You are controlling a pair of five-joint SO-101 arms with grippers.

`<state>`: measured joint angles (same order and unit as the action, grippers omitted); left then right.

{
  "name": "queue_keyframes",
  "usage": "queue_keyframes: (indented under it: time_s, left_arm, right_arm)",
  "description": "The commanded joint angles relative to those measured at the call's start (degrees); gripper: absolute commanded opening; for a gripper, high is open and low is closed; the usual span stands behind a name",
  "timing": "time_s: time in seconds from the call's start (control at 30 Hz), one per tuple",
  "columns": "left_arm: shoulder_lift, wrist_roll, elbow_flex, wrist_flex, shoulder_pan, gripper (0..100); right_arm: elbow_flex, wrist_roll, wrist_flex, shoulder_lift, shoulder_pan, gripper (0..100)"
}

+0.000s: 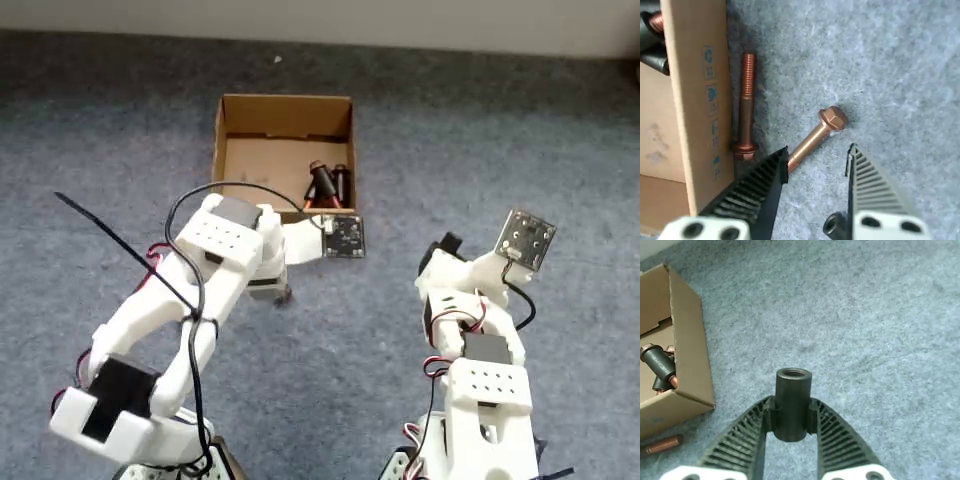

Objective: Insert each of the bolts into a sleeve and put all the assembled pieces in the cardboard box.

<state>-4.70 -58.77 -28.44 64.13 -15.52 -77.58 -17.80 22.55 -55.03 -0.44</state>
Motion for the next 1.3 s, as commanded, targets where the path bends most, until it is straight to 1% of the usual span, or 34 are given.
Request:
queue_keyframes:
  time_s: [0.0,0.07,0.17,0.27,0.4,0.7,0.87,0.97,1.07,1.27]
  left_arm:
    - [8.04,-0.88,9.27,0.44,2.24,19]
    - [10.77,-1.49,11.21,0.44,2.42,19]
    - [13.32,-4.84,11.56,0.53,1.98,19]
    - [14.55,-5.63,11.56,1.58,1.36,19]
    - [14.64,-5.63,11.56,3.25,0.66,19]
    - [15.34,-5.27,11.47,2.81,-1.80,19]
    - [18.59,-3.60,11.12,-1.85,-2.86,19]
    - [22.20,-3.25,11.91,-2.46,-3.03,19]
    - [23.16,-3.25,14.55,-0.35,-2.95,13]
    - [22.37,-3.25,15.08,5.10,-4.26,1]
  right_arm:
    - [0.57,0.00,-1.36,-1.54,0.48,0.4]
    - [0.57,0.00,-1.36,-1.54,0.40,0.4]
    - [0.57,0.00,-1.36,-1.54,0.40,0.4]
    - [0.57,0.00,-1.36,-1.54,0.40,0.4]
    - [0.57,0.00,-1.36,-1.54,0.31,0.4]
    - [0.57,0.00,-1.36,-1.54,0.31,0.4]
    - [0.57,0.00,-1.36,-1.54,0.31,0.4]
    - [0.57,0.00,-1.36,-1.54,0.40,0.4]
    - [0.57,0.00,-1.36,-1.54,0.40,0.4]
    - [0.57,0.00,-1.36,-1.63,0.40,0.4]
